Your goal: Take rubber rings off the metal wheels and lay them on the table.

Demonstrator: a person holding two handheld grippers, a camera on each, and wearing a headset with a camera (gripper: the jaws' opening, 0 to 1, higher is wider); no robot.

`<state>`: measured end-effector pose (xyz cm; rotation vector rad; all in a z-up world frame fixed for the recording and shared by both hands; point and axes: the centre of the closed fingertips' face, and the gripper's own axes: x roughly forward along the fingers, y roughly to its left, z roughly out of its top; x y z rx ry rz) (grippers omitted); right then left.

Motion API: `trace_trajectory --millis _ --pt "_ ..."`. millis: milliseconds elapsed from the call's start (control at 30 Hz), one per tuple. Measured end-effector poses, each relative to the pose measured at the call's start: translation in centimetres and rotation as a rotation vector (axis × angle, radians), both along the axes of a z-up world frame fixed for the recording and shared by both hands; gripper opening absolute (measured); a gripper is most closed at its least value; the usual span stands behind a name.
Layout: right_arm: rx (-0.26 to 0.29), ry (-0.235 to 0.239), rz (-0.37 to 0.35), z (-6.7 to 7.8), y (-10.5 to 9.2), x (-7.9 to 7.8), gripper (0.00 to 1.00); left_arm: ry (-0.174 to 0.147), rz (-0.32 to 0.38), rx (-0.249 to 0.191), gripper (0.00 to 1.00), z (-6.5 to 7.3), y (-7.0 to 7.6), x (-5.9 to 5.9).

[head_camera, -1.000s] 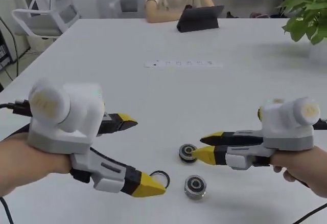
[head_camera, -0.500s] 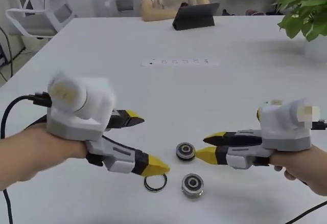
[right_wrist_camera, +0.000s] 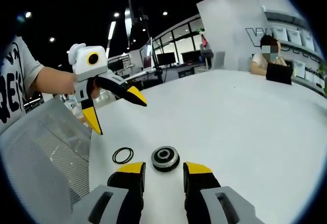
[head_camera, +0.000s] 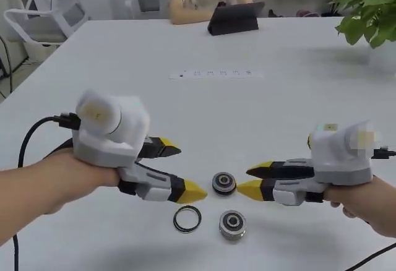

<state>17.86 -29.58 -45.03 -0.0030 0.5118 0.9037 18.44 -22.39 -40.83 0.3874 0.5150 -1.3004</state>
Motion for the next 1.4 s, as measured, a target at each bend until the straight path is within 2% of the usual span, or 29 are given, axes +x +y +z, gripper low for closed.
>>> trace_trajectory --millis 100,400,700,1067,1233,1400 --pt "-0.010 0.001 0.003 -0.3 0.0 0.1 0.27 0.009 0.001 0.004 0.50 -0.4 -0.2 0.2" --pt "-0.035 0.003 0.015 -1.1 0.2 0.0 0.26 0.039 0.025 0.003 0.46 -1.6 -0.6 0.9" --pt "-0.049 -0.003 0.028 -1.6 0.7 0.2 0.23 0.033 0.016 0.005 0.37 -2.1 -1.5 1.0" --pt "-0.074 -0.006 0.021 -2.4 1.0 0.5 0.20 0.034 0.009 0.017 0.32 -3.2 -2.5 1.2" --pt "-0.078 -0.011 0.026 -2.5 1.2 0.6 0.19 0.032 0.001 0.020 0.25 -3.6 -3.2 1.0" --pt "-0.090 -0.011 0.027 -2.8 1.2 0.6 0.17 0.027 -0.005 0.026 0.24 -4.0 -3.8 1.0"
